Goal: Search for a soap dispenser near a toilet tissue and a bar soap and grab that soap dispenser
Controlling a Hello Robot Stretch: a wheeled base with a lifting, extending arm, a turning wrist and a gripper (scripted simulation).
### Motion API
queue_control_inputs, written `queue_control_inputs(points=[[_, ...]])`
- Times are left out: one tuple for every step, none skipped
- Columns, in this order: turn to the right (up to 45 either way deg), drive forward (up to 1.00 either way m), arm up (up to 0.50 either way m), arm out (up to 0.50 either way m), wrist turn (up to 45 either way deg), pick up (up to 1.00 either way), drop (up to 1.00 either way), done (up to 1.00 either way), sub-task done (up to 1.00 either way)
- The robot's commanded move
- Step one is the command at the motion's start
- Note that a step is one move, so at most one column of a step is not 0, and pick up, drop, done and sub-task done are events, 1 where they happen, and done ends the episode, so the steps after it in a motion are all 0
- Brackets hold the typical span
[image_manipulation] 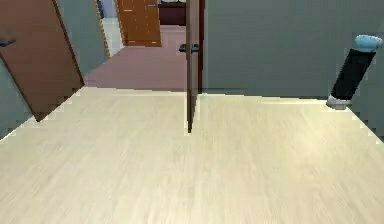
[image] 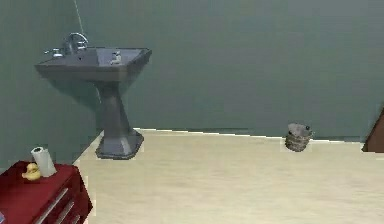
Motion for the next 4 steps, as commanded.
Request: queue_control_inputs(points=[[-9.0,0.00,0.00,0.00,0.0,0.00,0.00,0.00,0.00],[0.0,0.15,0.00,0.00,0.0,0.00,0.00,0.00,0.00],[-45.0,0.00,0.00,0.00,0.0,0.00,0.00,0.00,0.00],[-21.0,0.00,0.00,0.00,0.0,0.00,0.00,0.00,0.00]])
